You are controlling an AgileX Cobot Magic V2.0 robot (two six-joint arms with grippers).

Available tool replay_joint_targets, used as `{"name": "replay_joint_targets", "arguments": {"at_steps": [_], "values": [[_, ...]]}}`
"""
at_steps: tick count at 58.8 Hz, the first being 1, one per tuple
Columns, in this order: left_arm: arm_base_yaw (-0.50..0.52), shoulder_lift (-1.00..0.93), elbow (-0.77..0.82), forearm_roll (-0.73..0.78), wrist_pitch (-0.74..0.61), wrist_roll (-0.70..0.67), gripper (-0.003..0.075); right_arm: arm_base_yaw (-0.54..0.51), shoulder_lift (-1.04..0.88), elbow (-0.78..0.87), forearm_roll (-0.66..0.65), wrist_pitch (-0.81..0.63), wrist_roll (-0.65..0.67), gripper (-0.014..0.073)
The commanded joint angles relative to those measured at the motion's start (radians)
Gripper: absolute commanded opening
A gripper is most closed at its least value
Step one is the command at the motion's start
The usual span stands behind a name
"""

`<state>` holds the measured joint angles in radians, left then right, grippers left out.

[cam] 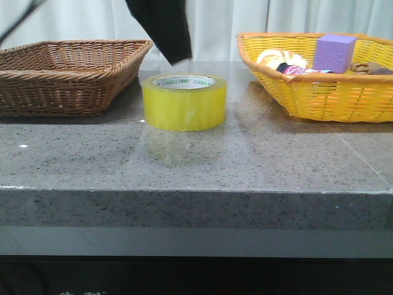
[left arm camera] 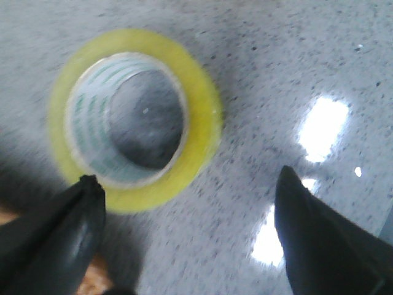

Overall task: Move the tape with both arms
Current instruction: 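Lower the left gripper over the tape roll and grasp it, then lift the tape roll with the left gripper into the brown basket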

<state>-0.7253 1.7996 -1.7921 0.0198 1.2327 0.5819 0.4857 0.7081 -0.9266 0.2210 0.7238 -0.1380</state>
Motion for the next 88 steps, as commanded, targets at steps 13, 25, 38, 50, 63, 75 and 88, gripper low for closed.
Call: {"name": "replay_joint_targets", "arguments": {"at_steps": [13,25,38,50,63,75,88], "values": [[0.052,0.100,-0.135,-0.116,0.004,0.088,0.0556,0.001,-0.002,-0.024,0.004,-0.064,-0.002,0.0444],[0.063,0.162,-0.143,-0.116,-0.007,0.092,0.0554,0.001,-0.002,-0.024,0.004,-0.064,-0.002,0.0444],[0.063,0.197,-0.143,-0.129,-0.008,0.092,0.0528,0.001,-0.002,-0.024,0.004,-0.064,-0.002,0.0444],[0.063,0.197,-0.143,-0.134,-0.004,0.092,0.0339,0.001,-0.002,-0.024,0.004,-0.064,-0.002,0.0444],[0.063,0.197,-0.143,-0.134,-0.004,0.084,0.0169,0.001,-0.002,-0.024,0.004,-0.064,-0.002,0.0444],[0.063,0.189,-0.189,-0.134,0.025,0.030,0.0170,0.001,-0.002,-0.024,0.004,-0.064,-0.002,0.0444],[0.063,0.189,-0.350,-0.111,0.052,-0.092,0.0170,0.001,-0.002,-0.024,0.004,-0.064,-0.002,0.0444]]}}
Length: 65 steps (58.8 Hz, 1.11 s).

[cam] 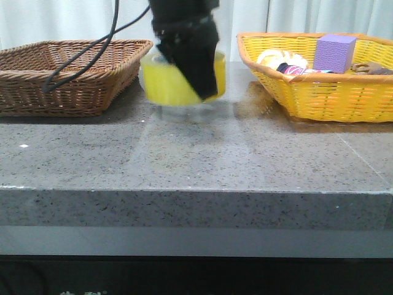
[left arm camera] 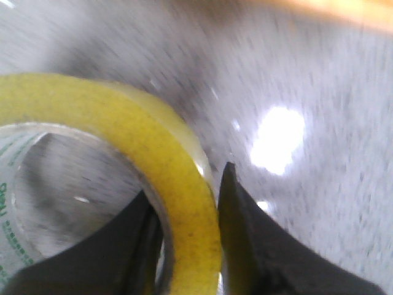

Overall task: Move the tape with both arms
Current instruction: 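Lift the tape roll with the left gripper into the brown basket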

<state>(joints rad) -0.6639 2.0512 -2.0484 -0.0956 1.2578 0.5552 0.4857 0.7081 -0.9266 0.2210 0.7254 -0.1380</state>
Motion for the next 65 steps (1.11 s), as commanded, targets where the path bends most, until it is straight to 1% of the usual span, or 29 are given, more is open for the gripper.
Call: {"name": "replay_joint_targets", "arguments": {"at_steps": [1,8,14,23,35,50,58,65], "values": [[0.002,-0.062,-0.104,0.009,0.027,-0.077,0.0170,0.001,-0.002,-0.024,0.004,-0.066,-0.002,0.0444],[0.002,-0.062,-0.184,0.042,0.027,-0.174,0.0170,0.001,-0.002,-0.024,0.004,-0.066,-0.002,0.0444],[0.002,-0.072,-0.233,0.127,0.027,-0.282,0.0170,0.001,-0.002,-0.024,0.004,-0.066,-0.002,0.0444],[0.011,-0.115,-0.239,0.240,0.027,-0.378,0.0169,0.001,-0.002,-0.024,0.004,-0.066,-0.002,0.0444],[0.074,-0.158,-0.239,0.238,0.027,-0.411,0.0169,0.001,-0.002,-0.024,0.004,-0.066,-0.002,0.0444],[0.225,-0.158,-0.213,0.233,0.027,-0.441,0.0169,0.001,-0.002,-0.024,0.004,-0.066,-0.002,0.0444],[0.307,-0.148,-0.175,0.178,0.027,-0.441,0.0169,0.001,-0.002,-0.024,0.004,-0.066,-0.002,0.0444],[0.357,-0.120,-0.145,0.149,0.025,-0.441,0.0169,0.001,-0.002,-0.024,0.004,-0.066,-0.002,0.0444]]}}
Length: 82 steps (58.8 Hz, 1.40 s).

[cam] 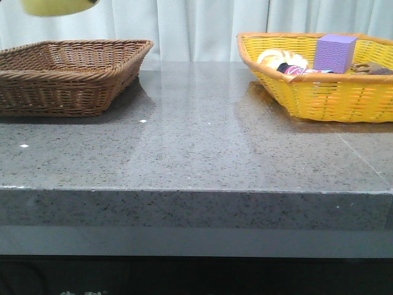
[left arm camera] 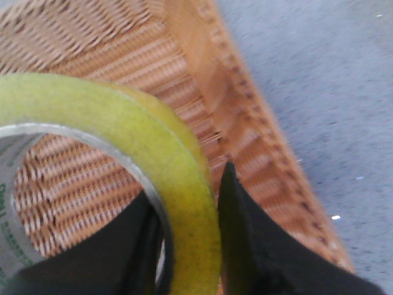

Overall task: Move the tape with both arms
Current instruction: 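Lift the tape roll with the left gripper into the brown basket, then open the left gripper and raise it away from the tape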

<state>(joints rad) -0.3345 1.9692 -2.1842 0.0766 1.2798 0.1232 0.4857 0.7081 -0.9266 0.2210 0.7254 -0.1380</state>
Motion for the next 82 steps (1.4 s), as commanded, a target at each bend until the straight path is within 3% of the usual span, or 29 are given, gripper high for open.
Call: {"name": "replay_joint_targets", "arguments": {"at_steps": [1,21,25,33,37,64,82], "values": [[0.032,-0.033,-0.007,-0.023,0.003,-0.009,0.0169,0.001,-0.002,-0.024,0.004,-0.066,-0.002,0.0444],[0.050,0.125,0.000,-0.023,-0.004,-0.009,0.0187,0.001,-0.002,-0.024,0.004,-0.066,-0.002,0.0444],[0.050,0.139,0.000,-0.026,-0.002,-0.009,0.0244,0.001,-0.002,-0.024,0.004,-0.066,-0.002,0.0444],[0.050,0.143,0.000,-0.042,-0.002,-0.009,0.0435,0.001,-0.002,-0.024,0.004,-0.066,-0.002,0.0444],[0.050,0.143,-0.013,-0.044,0.003,-0.009,0.0476,0.001,-0.002,-0.024,0.004,-0.066,-0.002,0.0444],[0.050,-0.081,-0.046,-0.112,0.003,-0.038,0.0472,0.001,-0.002,-0.024,0.004,-0.066,-0.002,0.0444],[0.038,-0.391,0.176,-0.176,-0.029,-0.045,0.0472,0.001,-0.002,-0.024,0.004,-0.066,-0.002,0.0444]]}}
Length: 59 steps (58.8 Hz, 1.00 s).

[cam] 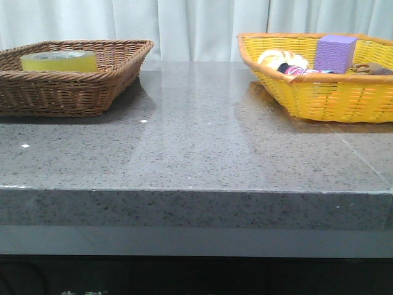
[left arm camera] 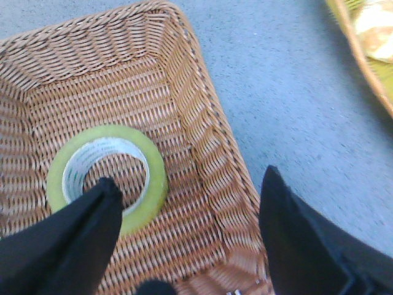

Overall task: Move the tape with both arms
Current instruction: 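Open the left gripper and raise it away from the tape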

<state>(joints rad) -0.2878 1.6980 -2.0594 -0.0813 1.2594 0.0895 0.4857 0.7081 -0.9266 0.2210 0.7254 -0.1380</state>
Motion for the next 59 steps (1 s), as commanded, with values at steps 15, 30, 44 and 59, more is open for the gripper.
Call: {"name": "replay_joint_targets", "arguments": {"at_steps": [15,30,44,59], "values": [[-0.008,-0.388,0.422,-0.018,-0.153,-0.009,0.0472,0.001,-0.002,-0.024,0.004,-0.066,-0.002,0.0444],[-0.008,-0.648,0.815,-0.018,-0.294,-0.004,0.0472,0.001,-0.002,-0.024,0.004,-0.066,-0.002,0.0444],[-0.008,-0.851,1.072,-0.024,-0.410,-0.004,0.0472,0.001,-0.002,-0.024,0.004,-0.066,-0.002,0.0444],[-0.008,-1.006,1.192,-0.024,-0.483,-0.004,0.0472,0.001,-0.002,-0.024,0.004,-0.066,-0.002,0.0444]]}}
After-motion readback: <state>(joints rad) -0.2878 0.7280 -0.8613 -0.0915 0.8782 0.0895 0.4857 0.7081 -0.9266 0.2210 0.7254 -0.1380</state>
